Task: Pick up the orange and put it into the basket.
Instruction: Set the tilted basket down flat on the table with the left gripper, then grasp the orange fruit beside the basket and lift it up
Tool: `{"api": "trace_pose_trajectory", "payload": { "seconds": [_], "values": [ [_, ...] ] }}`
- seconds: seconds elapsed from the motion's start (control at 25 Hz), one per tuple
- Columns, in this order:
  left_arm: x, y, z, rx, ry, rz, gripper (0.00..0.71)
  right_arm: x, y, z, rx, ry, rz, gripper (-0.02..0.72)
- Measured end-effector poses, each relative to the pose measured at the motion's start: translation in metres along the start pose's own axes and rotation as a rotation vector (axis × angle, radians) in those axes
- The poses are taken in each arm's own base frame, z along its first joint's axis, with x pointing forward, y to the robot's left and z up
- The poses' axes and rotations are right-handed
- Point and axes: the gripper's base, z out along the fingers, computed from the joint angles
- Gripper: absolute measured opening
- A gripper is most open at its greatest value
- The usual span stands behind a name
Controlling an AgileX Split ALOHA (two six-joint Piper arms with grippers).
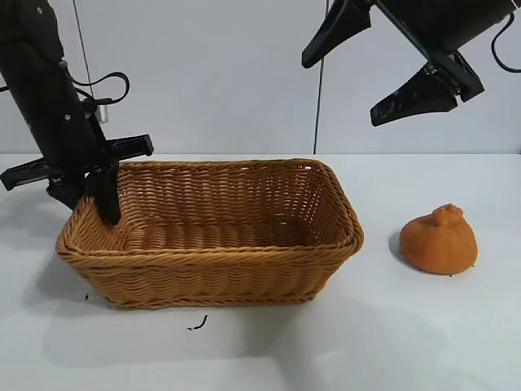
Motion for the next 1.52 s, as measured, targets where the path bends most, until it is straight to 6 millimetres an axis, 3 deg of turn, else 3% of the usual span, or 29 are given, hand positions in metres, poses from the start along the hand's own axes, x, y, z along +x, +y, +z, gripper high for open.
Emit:
{"api": "trace_pose_trajectory", "payload": {
  "seconds": [0.12,0.24,0.4,0.68,0.92,1.2,1.52],
  "values": [
    [0.0,0.0,0.0,0.001,0.001,-0.001,0.62,0.0,0.0,0.0,0.0,0.0,0.0,0.696],
    [0.001,-0.002,-0.007,0.005,-0.012,0.003,0.675,0.0,0.0,0.0,0.001,-0.002,0.0,0.696],
    [0.002,-0.007,-0.03,0.019,-0.056,0.016,0.691,0.0,0.0,0.0,0.001,-0.003,0.0,0.696],
    [0.015,-0.008,-0.095,-0.066,-0.169,0.108,0.692,0.0,0.0,0.0,0.001,-0.003,0.0,0.696],
    [0.02,0.027,-0.134,-0.152,-0.197,0.062,0.692,0.0,0.0,0.0,0.001,-0.004,0.0,0.696],
    [0.021,0.079,-0.148,-0.202,-0.15,-0.049,0.692,0.0,0.0,0.0,0.002,-0.005,0.0,0.696],
    [0.031,0.077,-0.16,-0.186,-0.164,-0.034,0.692,-0.001,0.0,0.0,0.003,-0.007,0.0,0.696]
  ]
}}
